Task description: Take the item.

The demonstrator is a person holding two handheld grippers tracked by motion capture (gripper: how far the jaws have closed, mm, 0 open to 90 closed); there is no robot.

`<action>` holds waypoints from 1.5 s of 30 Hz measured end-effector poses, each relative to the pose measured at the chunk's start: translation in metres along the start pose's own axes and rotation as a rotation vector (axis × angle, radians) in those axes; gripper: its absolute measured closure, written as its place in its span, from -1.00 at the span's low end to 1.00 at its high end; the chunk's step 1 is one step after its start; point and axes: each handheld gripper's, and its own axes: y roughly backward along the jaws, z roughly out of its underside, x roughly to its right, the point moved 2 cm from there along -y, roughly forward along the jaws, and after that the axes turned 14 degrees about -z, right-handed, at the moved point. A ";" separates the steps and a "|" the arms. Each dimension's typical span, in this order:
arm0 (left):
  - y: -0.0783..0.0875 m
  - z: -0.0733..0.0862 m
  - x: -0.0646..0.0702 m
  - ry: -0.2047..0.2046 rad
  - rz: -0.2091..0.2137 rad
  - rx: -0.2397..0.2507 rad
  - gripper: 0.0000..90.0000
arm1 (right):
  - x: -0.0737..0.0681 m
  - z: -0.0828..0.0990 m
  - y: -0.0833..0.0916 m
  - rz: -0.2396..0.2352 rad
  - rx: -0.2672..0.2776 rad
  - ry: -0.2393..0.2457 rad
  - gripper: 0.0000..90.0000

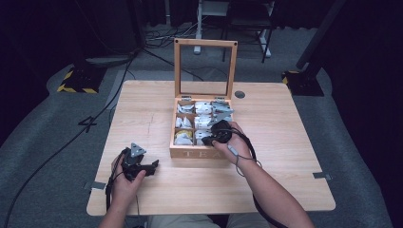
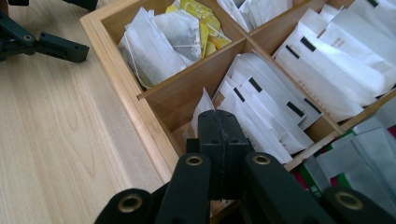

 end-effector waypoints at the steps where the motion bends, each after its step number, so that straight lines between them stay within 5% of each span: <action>1: 0.000 0.000 0.000 0.000 0.000 0.000 -0.52 | 0.000 0.000 0.000 0.000 0.000 0.000 1.00; 21: -0.001 -0.001 0.000 0.001 -0.004 0.000 -0.52 | -0.014 -0.014 0.047 0.020 0.194 0.063 1.00; 45: -0.002 -0.002 0.001 0.007 -0.003 -0.002 -0.53 | -0.021 -0.007 0.110 0.068 0.332 0.078 1.00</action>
